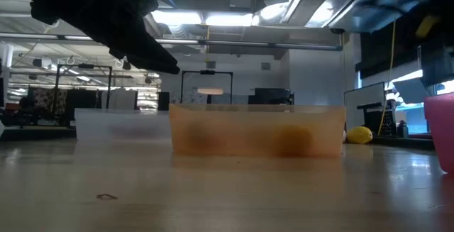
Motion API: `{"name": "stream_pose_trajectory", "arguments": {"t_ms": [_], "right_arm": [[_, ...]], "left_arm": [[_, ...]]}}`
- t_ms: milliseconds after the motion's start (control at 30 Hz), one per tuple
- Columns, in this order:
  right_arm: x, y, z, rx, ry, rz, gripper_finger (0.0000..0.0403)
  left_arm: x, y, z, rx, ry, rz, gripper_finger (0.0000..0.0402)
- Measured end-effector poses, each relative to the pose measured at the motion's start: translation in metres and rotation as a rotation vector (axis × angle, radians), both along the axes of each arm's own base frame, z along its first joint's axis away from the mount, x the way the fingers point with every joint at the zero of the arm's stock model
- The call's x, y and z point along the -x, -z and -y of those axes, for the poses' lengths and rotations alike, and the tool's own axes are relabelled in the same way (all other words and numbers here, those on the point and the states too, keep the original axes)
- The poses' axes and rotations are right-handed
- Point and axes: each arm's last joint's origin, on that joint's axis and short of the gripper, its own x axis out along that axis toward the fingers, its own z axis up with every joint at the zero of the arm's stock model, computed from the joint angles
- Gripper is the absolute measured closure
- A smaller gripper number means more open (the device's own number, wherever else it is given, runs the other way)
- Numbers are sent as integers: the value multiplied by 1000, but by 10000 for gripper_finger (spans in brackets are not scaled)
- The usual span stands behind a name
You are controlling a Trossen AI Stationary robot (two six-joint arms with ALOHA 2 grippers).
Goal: Sort produce into baskets
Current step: Put the garlic into the red bin
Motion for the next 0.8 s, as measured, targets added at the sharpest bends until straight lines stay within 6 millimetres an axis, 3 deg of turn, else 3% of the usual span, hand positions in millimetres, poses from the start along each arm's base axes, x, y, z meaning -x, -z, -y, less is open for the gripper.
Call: {"name": "stream_pose_trajectory", "arguments": {"t_ms": [333, 567, 800], "right_arm": [[-12, 13, 22, -153, -179, -13, 155], [-15, 16, 21, -210, -461, -38, 155], [-19, 25, 20, -226, -599, -98, 155]], "left_arm": [[0, 0, 0, -1, 0, 0, 155], [0, 0, 0, -1, 1, 0, 155], [0, 0, 0, -2, 1, -3, 155]]}}
